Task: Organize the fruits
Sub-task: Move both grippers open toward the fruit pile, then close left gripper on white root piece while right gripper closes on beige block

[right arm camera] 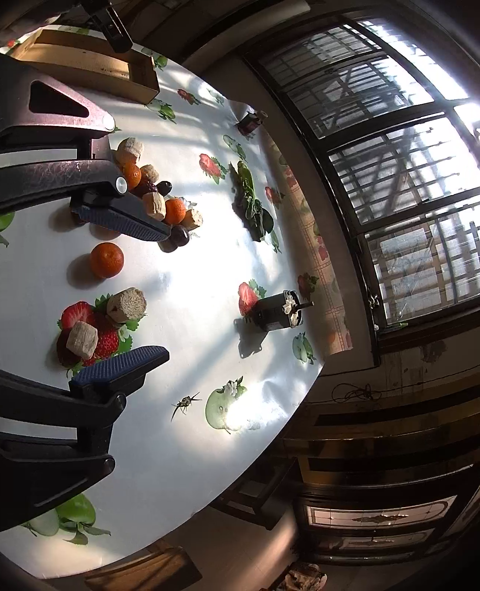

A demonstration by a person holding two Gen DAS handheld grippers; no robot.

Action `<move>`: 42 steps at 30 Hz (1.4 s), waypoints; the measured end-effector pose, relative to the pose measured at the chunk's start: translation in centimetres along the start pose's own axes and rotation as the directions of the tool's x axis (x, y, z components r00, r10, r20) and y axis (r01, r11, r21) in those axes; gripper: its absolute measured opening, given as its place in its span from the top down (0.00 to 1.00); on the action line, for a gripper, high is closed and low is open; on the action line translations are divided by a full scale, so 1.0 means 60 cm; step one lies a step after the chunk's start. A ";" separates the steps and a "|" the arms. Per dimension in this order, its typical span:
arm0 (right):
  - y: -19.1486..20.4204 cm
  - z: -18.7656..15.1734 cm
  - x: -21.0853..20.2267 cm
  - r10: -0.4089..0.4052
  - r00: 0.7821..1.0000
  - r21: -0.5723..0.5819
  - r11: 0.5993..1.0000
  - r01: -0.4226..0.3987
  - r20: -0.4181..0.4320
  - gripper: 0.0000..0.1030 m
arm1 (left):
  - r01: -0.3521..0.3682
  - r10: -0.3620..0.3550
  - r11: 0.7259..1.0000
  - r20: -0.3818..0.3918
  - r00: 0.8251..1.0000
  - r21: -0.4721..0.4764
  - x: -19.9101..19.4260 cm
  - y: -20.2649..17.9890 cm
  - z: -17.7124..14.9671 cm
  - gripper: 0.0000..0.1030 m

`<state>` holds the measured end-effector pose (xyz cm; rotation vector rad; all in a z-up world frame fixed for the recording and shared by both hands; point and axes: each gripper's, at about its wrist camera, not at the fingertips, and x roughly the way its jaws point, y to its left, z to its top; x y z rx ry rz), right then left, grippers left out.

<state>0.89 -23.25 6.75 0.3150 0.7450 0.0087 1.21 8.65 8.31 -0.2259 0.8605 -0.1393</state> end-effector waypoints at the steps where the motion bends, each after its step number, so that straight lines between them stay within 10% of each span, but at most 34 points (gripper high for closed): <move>1: -0.017 -0.006 0.010 -0.009 1.000 0.027 1.000 0.009 -0.010 0.54 | 0.009 -0.009 1.000 -0.011 1.000 -0.006 0.017 -0.004 0.000 0.27; 15: -0.014 -0.061 0.039 -0.107 0.991 -0.055 0.993 0.103 -0.074 0.54 | 0.033 -0.035 0.999 -0.087 0.996 -0.019 0.160 -0.020 0.013 0.42; 27: 0.006 -0.076 0.058 -0.192 0.974 -0.142 0.974 0.174 -0.119 0.55 | 0.066 -0.060 0.995 -0.080 0.995 0.073 0.170 -0.035 0.001 0.42; 31: 0.013 -0.079 0.057 -0.210 0.971 -0.168 0.968 0.189 -0.113 0.66 | 0.075 -0.066 0.993 -0.098 0.993 0.086 0.175 -0.036 0.001 0.68; 42: -0.001 -0.071 0.039 -0.174 0.982 -0.101 0.981 0.167 -0.069 0.69 | 0.069 -0.065 0.996 -0.064 0.996 0.061 0.144 -0.028 0.002 0.68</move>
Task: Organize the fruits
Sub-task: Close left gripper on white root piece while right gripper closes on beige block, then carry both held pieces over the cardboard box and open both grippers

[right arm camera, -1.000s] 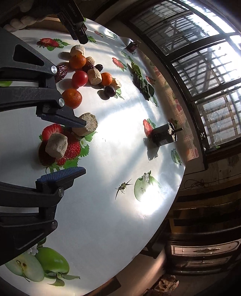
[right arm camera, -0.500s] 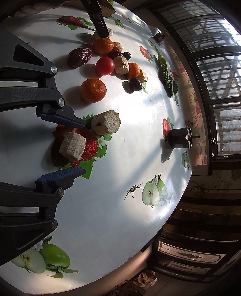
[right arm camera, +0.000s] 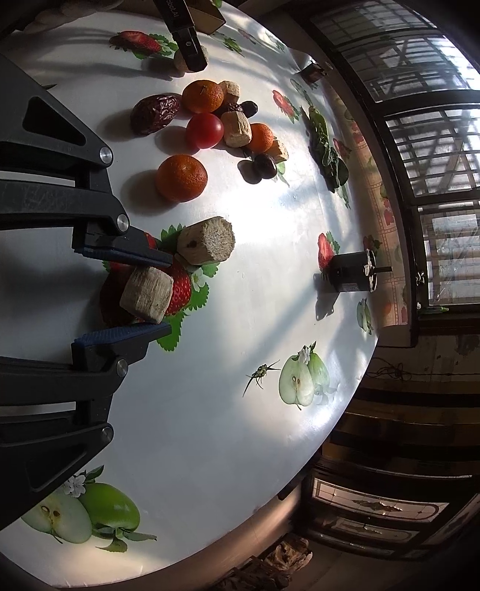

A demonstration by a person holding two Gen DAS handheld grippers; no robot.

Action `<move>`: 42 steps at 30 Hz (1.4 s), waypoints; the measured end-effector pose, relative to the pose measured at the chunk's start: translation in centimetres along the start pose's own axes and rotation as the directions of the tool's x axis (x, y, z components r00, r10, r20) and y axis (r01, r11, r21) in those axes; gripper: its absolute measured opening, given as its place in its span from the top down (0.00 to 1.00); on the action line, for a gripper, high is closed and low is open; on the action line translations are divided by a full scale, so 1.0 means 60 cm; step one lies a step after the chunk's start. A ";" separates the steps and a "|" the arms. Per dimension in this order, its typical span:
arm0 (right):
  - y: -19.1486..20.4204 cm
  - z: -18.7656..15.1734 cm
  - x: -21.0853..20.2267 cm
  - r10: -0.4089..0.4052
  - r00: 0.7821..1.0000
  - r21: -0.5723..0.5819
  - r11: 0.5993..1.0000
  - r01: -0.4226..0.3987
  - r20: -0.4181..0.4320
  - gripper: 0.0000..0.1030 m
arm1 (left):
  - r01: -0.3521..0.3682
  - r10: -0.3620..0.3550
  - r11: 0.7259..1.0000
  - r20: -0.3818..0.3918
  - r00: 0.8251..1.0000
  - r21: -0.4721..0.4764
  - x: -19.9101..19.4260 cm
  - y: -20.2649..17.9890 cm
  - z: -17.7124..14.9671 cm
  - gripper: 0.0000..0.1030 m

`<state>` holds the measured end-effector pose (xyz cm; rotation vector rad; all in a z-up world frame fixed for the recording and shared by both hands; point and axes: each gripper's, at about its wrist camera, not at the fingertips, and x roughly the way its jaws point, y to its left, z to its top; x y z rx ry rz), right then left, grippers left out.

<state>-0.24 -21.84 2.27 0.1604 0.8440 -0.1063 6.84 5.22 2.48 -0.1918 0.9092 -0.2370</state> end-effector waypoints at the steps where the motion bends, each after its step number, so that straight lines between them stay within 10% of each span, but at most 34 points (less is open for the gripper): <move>1: -0.003 0.001 -0.007 0.010 1.000 0.012 1.000 -0.010 0.023 0.69 | 0.007 -0.007 1.000 0.017 1.000 -0.003 -0.007 0.000 0.001 0.68; 9: 0.016 0.007 -0.044 0.209 0.971 0.017 0.977 -0.213 0.113 0.69 | 0.088 -0.082 0.996 0.141 0.987 -0.035 -0.135 0.002 -0.019 0.68; 19: 0.178 0.010 -0.173 0.571 0.821 -0.086 0.819 -0.567 0.025 0.69 | 0.117 -0.104 0.991 0.179 0.978 -0.063 -0.351 0.124 -0.038 0.68; 24: 0.310 0.042 -0.219 0.646 0.761 -0.182 0.744 -0.643 -0.049 0.69 | -0.049 0.059 0.997 0.159 0.985 -0.066 -0.396 0.205 0.004 0.68; 31: 0.531 0.039 -0.181 0.595 0.790 -0.345 0.718 -0.605 -0.146 0.69 | -0.231 0.243 0.955 0.044 0.969 -0.186 -0.303 0.354 0.039 0.68; 37: 0.650 -0.014 -0.059 0.461 0.857 -0.452 0.729 -0.515 -0.233 0.68 | -0.238 0.229 0.930 -0.066 0.971 -0.279 -0.199 0.433 0.026 0.68; 42: 0.683 -0.028 0.009 0.402 0.867 -0.462 0.734 -0.497 -0.294 0.68 | -0.255 0.231 0.924 -0.114 0.966 -0.287 -0.154 0.448 0.024 0.68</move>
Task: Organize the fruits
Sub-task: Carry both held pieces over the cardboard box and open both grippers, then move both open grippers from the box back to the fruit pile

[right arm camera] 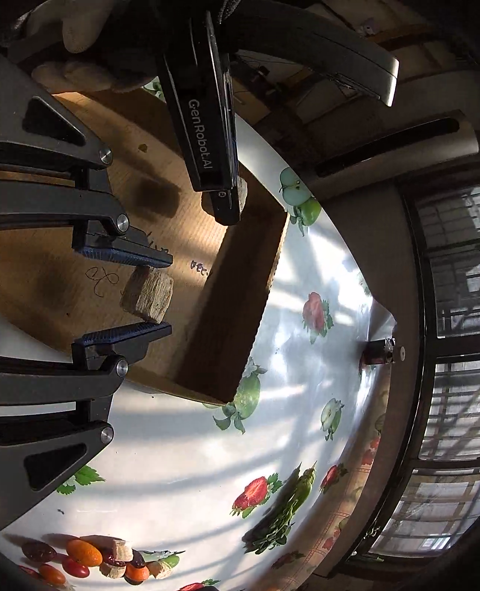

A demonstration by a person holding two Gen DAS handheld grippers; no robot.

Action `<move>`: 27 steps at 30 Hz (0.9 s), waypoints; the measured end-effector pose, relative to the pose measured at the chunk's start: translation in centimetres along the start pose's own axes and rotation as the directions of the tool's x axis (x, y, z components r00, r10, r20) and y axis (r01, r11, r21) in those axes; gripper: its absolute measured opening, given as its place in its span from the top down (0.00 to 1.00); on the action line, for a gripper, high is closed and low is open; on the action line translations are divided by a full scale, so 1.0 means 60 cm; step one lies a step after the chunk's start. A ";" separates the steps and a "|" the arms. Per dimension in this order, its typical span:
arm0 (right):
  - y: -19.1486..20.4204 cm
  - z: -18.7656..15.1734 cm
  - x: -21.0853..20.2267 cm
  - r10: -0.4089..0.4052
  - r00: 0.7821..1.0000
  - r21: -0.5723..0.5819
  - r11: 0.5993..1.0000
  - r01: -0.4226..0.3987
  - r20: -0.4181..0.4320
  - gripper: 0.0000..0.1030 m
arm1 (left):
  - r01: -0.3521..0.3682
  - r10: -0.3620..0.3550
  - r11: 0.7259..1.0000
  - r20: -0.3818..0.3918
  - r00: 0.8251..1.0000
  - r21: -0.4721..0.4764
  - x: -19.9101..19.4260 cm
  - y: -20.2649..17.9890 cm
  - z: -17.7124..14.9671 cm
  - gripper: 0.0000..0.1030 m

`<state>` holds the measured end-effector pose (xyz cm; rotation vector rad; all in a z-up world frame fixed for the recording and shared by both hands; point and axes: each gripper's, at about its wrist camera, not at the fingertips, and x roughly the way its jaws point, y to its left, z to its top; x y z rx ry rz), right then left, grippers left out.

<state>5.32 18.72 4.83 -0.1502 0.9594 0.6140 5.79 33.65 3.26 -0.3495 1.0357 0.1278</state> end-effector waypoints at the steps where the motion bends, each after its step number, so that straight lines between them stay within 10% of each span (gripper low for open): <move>1: 0.001 0.001 0.013 -0.008 1.000 -0.005 1.000 0.008 -0.016 0.68 | 0.002 -0.002 1.000 -0.007 1.000 -0.007 0.007 0.003 0.000 0.68; 16: 0.001 -0.010 -0.017 -0.011 0.998 0.003 1.000 0.011 0.057 0.51 | -0.008 0.013 0.999 0.115 0.993 -0.051 -0.065 0.009 -0.024 0.51; 22: -0.014 -0.048 -0.118 0.000 0.986 0.019 1.000 -0.003 0.168 0.46 | -0.127 0.126 0.992 0.319 0.939 -0.019 -0.204 -0.029 -0.087 0.18; 27: -0.051 -0.097 -0.186 -0.013 0.976 0.069 0.998 -0.003 0.219 0.43 | -0.158 0.135 0.987 0.405 0.904 0.023 -0.276 -0.085 -0.161 0.13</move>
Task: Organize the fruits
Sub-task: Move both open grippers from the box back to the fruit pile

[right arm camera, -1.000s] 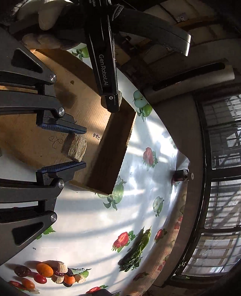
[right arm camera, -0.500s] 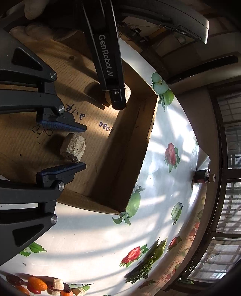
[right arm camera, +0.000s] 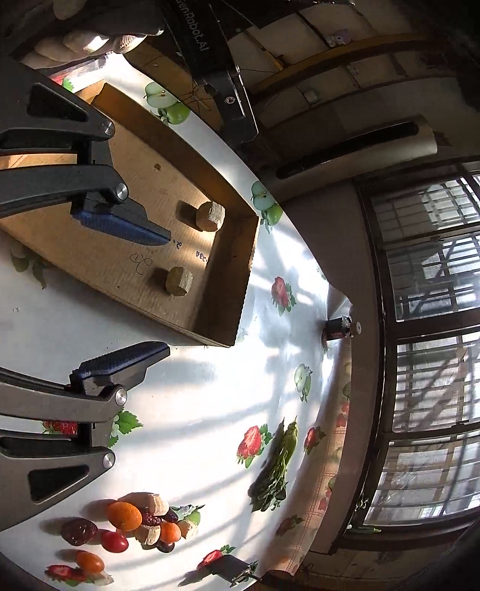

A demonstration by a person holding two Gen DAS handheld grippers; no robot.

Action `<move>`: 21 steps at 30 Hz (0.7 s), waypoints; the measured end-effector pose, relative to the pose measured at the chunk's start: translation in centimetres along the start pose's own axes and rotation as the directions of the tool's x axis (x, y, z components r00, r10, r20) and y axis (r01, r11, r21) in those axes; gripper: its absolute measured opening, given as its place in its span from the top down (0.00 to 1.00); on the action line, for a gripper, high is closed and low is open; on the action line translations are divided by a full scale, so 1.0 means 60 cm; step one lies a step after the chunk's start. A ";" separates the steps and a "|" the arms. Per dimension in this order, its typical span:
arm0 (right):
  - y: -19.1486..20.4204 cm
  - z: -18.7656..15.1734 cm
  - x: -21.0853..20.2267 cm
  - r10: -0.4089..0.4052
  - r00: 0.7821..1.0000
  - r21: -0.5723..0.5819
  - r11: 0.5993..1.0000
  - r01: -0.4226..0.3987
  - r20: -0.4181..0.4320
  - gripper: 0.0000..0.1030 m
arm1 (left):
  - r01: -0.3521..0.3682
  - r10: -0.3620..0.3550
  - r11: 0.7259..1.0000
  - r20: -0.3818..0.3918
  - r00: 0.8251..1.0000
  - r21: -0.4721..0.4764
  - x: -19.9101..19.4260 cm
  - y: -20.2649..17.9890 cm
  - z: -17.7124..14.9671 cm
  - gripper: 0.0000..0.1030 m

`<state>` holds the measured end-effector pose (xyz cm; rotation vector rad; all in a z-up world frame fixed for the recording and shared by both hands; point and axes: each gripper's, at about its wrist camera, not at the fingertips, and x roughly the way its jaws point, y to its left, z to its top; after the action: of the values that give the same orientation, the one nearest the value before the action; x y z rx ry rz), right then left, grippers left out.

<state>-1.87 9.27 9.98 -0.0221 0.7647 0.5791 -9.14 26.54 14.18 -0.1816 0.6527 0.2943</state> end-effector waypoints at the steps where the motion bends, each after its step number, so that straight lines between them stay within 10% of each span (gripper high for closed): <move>1: -0.009 -0.008 -0.015 -0.008 1.000 0.006 1.000 0.007 0.006 0.43 | 0.003 -0.003 1.000 0.011 1.000 0.014 -0.015 -0.011 -0.008 0.13; 21: -0.228 -0.117 -0.186 -0.185 0.981 0.210 0.963 0.168 0.061 0.40 | -0.030 0.014 0.976 0.077 0.997 0.216 -0.099 -0.173 -0.083 0.13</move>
<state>-5.96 -9.27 9.67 0.1209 0.7325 0.3277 -13.12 14.23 14.74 0.0454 0.6083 0.2478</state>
